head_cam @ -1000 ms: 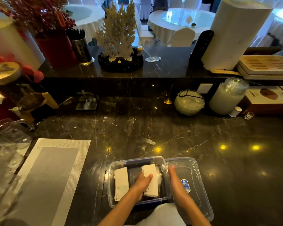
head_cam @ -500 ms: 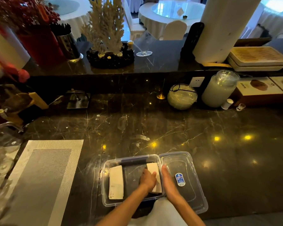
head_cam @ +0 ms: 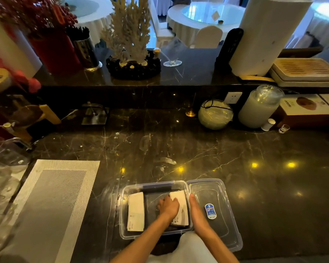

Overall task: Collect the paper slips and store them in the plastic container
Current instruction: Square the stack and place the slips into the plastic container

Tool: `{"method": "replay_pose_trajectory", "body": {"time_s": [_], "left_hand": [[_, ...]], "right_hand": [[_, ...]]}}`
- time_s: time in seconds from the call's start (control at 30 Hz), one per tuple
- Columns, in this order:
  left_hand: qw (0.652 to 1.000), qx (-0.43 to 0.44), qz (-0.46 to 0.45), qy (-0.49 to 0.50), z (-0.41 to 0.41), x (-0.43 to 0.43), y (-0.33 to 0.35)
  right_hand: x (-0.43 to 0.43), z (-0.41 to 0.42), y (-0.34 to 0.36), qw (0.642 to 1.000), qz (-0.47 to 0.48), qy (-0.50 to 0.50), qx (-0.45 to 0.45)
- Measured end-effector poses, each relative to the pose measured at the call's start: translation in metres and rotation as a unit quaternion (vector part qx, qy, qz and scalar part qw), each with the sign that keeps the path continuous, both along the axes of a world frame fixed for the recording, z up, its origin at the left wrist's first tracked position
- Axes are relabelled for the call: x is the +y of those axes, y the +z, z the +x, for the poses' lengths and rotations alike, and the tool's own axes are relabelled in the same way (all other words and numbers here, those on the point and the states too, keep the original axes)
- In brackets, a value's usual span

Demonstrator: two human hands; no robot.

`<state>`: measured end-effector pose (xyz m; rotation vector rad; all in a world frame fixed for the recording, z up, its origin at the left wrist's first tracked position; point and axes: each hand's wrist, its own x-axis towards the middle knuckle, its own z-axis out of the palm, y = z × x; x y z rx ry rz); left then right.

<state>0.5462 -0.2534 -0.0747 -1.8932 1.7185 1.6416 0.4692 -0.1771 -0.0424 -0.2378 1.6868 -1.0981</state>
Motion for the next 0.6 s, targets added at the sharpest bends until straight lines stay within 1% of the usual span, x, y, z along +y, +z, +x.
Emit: {"method": "replay_pose_trajectory", "body": {"time_s": [0.13, 0.2, 0.3, 0.37, 0.5, 0.6], "left_hand": [[0.996, 0.078, 0.036, 0.017, 0.006, 0.004, 0.01], [0.994, 0.099, 0.039, 0.005, 0.008, 0.006, 0.014], [0.991, 0.122, 0.043, 0.019, 0.013, 0.007, 0.015], [0.99, 0.128, 0.043, 0.038, 0.015, 0.007, 0.015], [0.99, 0.131, 0.043, 0.022, 0.014, 0.008, 0.017], [0.99, 0.13, 0.041, 0.047, 0.016, 0.008, 0.017]], "right_hand": [[0.001, 0.001, 0.001, 1.0, -0.003, 0.004, -0.003], [0.002, 0.001, 0.002, 1.0, 0.002, 0.006, -0.011], [0.003, 0.002, 0.005, 1.0, 0.005, 0.01, -0.017], [0.002, 0.003, 0.007, 1.0, 0.001, 0.012, -0.012], [0.002, 0.003, 0.009, 1.0, -0.003, 0.018, -0.008], [0.002, 0.004, 0.009, 1.0, 0.001, 0.018, -0.01]]}}
